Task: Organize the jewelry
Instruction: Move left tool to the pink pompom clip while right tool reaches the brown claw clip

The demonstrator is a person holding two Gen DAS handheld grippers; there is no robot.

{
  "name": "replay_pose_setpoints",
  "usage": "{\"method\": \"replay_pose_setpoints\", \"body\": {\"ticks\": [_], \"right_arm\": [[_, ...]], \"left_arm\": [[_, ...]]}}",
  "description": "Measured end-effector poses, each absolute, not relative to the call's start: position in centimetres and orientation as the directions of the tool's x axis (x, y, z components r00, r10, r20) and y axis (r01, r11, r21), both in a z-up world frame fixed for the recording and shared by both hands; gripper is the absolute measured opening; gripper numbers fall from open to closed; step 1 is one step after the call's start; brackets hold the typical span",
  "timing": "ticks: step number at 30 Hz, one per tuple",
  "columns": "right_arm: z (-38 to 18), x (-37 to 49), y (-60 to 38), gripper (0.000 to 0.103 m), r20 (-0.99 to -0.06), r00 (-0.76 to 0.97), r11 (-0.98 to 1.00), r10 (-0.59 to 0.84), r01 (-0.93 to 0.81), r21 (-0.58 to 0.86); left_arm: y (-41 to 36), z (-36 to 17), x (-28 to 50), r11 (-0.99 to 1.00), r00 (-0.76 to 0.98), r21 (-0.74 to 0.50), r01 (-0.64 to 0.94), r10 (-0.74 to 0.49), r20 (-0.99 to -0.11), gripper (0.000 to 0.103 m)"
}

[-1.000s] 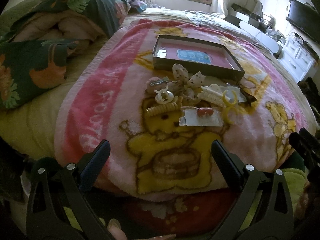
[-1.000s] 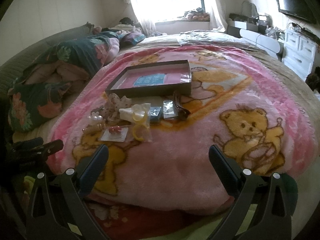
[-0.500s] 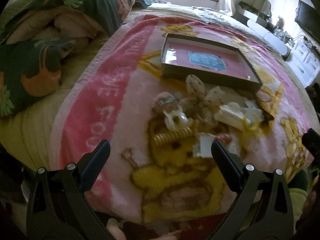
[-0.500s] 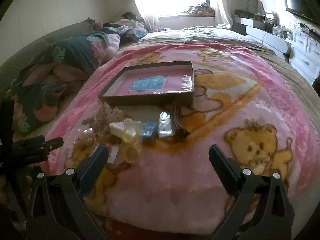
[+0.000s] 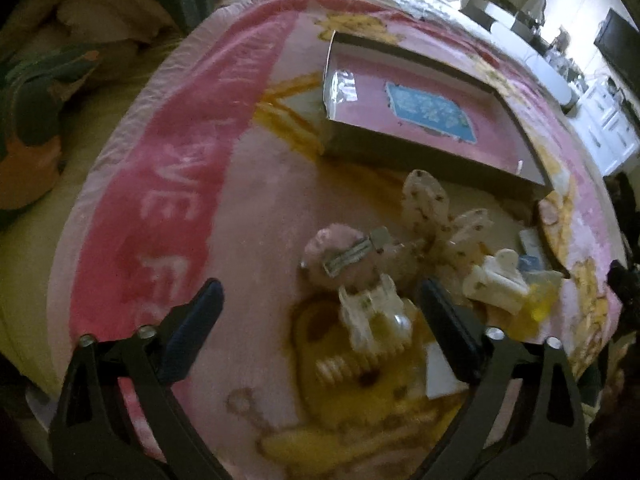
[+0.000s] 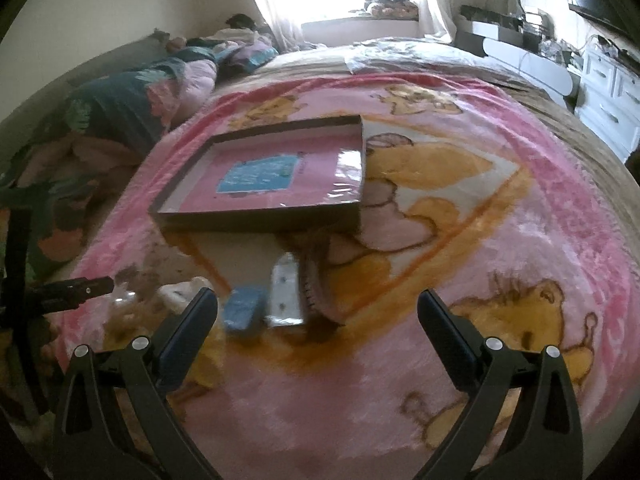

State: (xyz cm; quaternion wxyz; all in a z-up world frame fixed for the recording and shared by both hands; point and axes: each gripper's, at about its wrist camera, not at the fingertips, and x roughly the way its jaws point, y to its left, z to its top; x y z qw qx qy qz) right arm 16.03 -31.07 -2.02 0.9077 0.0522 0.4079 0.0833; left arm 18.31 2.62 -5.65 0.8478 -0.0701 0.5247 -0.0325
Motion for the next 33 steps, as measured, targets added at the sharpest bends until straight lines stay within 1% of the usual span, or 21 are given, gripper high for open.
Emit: {"method": "replay_pose_setpoints", "body": {"ticks": [1,2,3,6,9,11,13,16,19,20,21,23,25,27,28,29,30,31,32,33], "right_arm": [[-2.3,16.3,-31.2,0.099,-0.736,0.650,0.982,0.188,-0.102,0.160],[-2.5,16.6,-31.3,0.099,-0.741,0.646,0.983,0.183,-0.096,0.159],[-2.7,16.9,-31.5,0.099,-0.743,0.643,0.982,0.185,-0.093,0.163],[-3.3,17.8,-31.7,0.099,-0.754,0.632,0.983,0.178,-0.088,0.159],[-4.1,18.8,-31.6,0.099,-0.763,0.616,0.981,0.193,-0.101,0.166],[-4.7,19.3,-31.5,0.099,-0.773,0.604,0.980,0.196,-0.105,0.167],[-5.5,20.1,-31.5,0.099,-0.787,0.580,0.977,0.211,-0.109,0.182],[-6.3,20.8,-31.3,0.099,-0.801,0.552,0.973,0.230,-0.108,0.206],[-7.1,21.7,-31.3,0.098,-0.812,0.532,0.970,0.240,-0.100,0.221],[-7.3,21.9,-31.3,0.097,-0.816,0.525,0.969,0.242,-0.097,0.225],[-7.6,22.3,-31.2,0.090,-0.819,0.514,0.966,0.255,-0.099,0.239],[-8.0,23.0,-31.0,0.080,-0.824,0.487,0.956,0.288,-0.101,0.274],[-8.4,23.7,-30.8,0.074,-0.828,0.469,0.950,0.308,-0.101,0.296],[-8.9,24.4,-30.5,0.065,-0.829,0.458,0.945,0.321,-0.103,0.310],[-9.1,24.7,-30.5,0.063,-0.832,0.455,0.946,0.318,-0.097,0.309],[-9.2,24.9,-30.6,0.057,-0.831,0.457,0.946,0.318,-0.094,0.310],[-9.2,25.2,-30.8,0.048,-0.825,0.461,0.943,0.325,-0.095,0.319],[-9.3,25.3,-31.1,0.043,-0.821,0.462,0.939,0.335,-0.093,0.330],[-9.4,25.4,-31.4,0.033,-0.814,0.462,0.932,0.353,-0.094,0.351],[-9.4,25.4,-31.9,0.030,-0.796,0.457,0.911,0.397,-0.096,0.400]], "left_arm": [[2.5,-6.0,18.7,0.988,0.437,-0.156,-0.014,-0.135,-0.890,0.074],[2.6,-6.3,19.1,0.986,0.427,-0.168,-0.010,-0.148,-0.892,0.071],[2.7,-6.7,19.5,0.984,0.417,-0.180,-0.007,-0.161,-0.895,0.070],[2.8,-7.6,20.3,0.980,0.395,-0.199,0.005,-0.184,-0.900,0.057],[2.8,-8.0,20.7,0.973,0.389,-0.228,0.026,-0.220,-0.895,0.048],[2.5,-8.2,21.0,0.972,0.392,-0.227,0.051,-0.229,-0.891,0.036],[2.5,-8.2,21.2,0.968,0.391,-0.241,0.067,-0.248,-0.886,0.029],[2.5,-8.1,21.5,0.966,0.393,-0.245,0.085,-0.258,-0.882,0.024],[2.8,-7.6,21.7,0.962,0.405,-0.259,0.093,-0.274,-0.873,0.023],[2.8,-7.3,21.6,0.961,0.410,-0.261,0.095,-0.277,-0.869,0.023],[3.0,-7.0,21.7,0.961,0.417,-0.258,0.095,-0.274,-0.867,0.023],[3.3,-6.5,21.8,0.964,0.430,-0.246,0.096,-0.263,-0.863,0.022],[3.6,-6.0,21.9,0.967,0.440,-0.235,0.093,-0.252,-0.862,0.022],[3.9,-5.6,22.0,0.969,0.449,-0.231,0.088,-0.246,-0.859,0.022],[4.1,-5.4,22.0,0.970,0.454,-0.229,0.087,-0.243,-0.857,0.022],[4.2,-5.2,22.0,0.969,0.456,-0.229,0.086,-0.243,-0.856,0.022],[4.4,-5.0,22.0,0.969,0.460,-0.230,0.087,-0.243,-0.854,0.022],[4.5,-4.8,21.9,0.970,0.464,-0.229,0.088,-0.243,-0.852,0.022],[4.6,-4.6,21.9,0.969,0.465,-0.229,0.090,-0.244,-0.851,0.022],[4.6,-4.4,21.9,0.969,0.465,-0.228,0.093,-0.245,-0.851,0.022]]}}
